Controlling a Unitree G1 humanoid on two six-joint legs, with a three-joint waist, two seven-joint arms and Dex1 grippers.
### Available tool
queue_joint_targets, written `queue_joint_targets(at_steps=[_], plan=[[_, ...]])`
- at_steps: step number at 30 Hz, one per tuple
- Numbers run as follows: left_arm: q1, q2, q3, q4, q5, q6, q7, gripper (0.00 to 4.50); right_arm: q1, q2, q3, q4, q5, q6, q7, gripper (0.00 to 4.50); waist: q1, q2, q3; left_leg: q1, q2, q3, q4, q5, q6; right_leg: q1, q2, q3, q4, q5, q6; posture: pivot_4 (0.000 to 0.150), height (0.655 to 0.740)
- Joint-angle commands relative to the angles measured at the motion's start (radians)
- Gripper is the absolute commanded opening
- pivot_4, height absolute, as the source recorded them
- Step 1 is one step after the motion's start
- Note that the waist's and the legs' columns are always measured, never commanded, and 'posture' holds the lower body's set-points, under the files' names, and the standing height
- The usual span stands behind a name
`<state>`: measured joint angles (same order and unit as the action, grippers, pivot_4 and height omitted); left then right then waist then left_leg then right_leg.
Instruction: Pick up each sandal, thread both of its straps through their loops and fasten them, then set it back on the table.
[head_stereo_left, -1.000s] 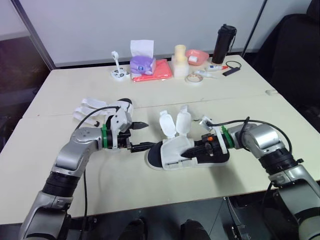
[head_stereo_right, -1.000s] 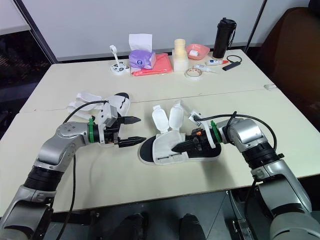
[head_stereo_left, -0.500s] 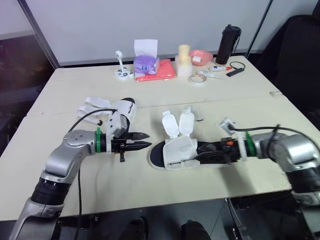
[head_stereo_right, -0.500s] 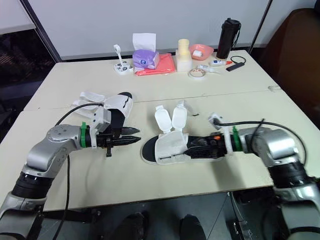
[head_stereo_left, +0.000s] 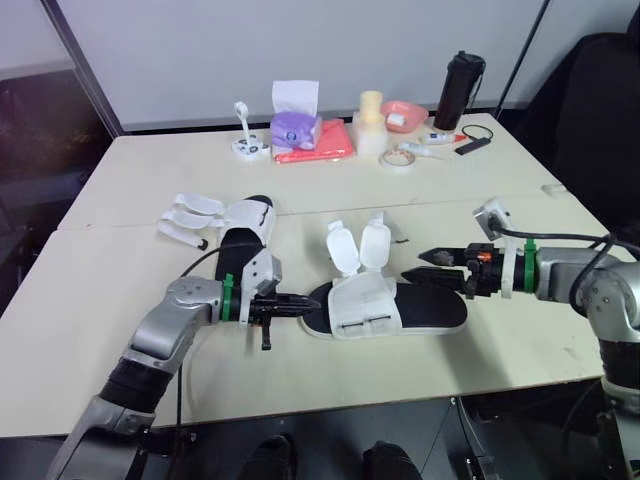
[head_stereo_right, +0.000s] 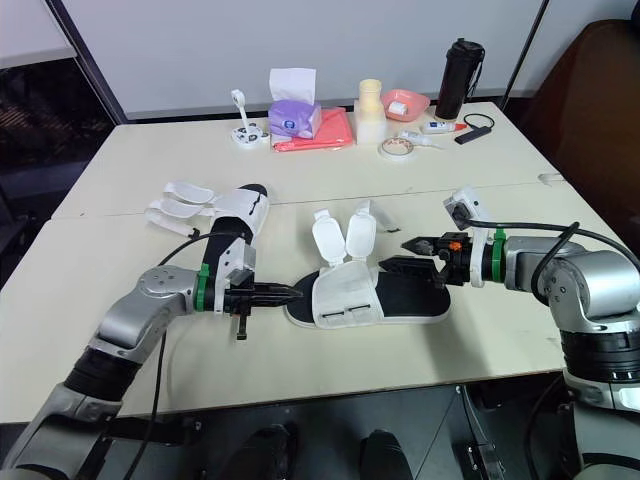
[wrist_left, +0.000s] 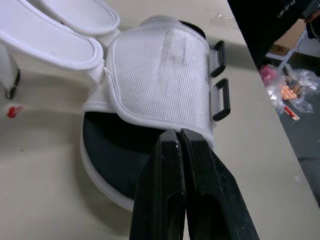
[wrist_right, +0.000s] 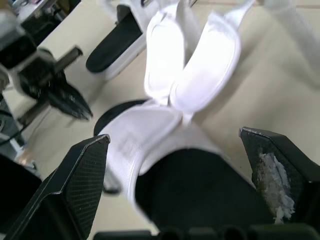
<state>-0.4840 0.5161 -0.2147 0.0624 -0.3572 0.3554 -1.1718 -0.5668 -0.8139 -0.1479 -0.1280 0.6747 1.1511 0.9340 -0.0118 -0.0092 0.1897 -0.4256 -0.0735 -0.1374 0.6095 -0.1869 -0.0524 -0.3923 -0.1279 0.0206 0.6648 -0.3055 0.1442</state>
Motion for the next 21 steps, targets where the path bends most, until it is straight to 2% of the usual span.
queue_joint_targets(at_steps=[1,13,18,21], plan=[[-0.03,-0.035,-0.03,0.07,0.043,-0.066,-0.013,0.08,-0.045,0.008,-0.017,0.0,0.016,-0.013,-0.02,4.5,-0.001,0.0,0.0,0.0,0.0,0.0,0.001,0.0,0.0,0.0,0.0,0.0,0.0,0.0,0.0,0.15,0.74],[-0.065,-0.149,-0.053,0.178,0.097,-0.093,0.018,0.08,-0.081,0.037,-0.003,-0.008,0.035,-0.01,-0.061,4.5,0.0,0.0,0.0,0.0,0.0,0.0,0.002,0.0,0.001,0.0,0.0,0.0,0.0,0.001,0.001,0.15,0.74],[-0.052,-0.152,-0.082,0.222,0.148,-0.113,0.025,0.08,-0.092,0.058,0.04,0.01,0.014,-0.04,-0.058,4.5,0.001,0.0,0.0,0.0,-0.001,-0.001,0.003,0.0,0.001,0.001,0.0,0.0,0.0,0.001,0.001,0.15,0.74],[-0.047,-0.149,-0.085,0.241,0.165,-0.116,0.027,0.08,-0.134,0.085,0.065,0.08,-0.006,-0.048,-0.07,4.5,-0.001,0.0,0.0,0.0,-0.001,-0.001,0.003,0.0,0.001,0.002,0.0,0.0,0.0,0.001,0.001,0.15,0.74]])
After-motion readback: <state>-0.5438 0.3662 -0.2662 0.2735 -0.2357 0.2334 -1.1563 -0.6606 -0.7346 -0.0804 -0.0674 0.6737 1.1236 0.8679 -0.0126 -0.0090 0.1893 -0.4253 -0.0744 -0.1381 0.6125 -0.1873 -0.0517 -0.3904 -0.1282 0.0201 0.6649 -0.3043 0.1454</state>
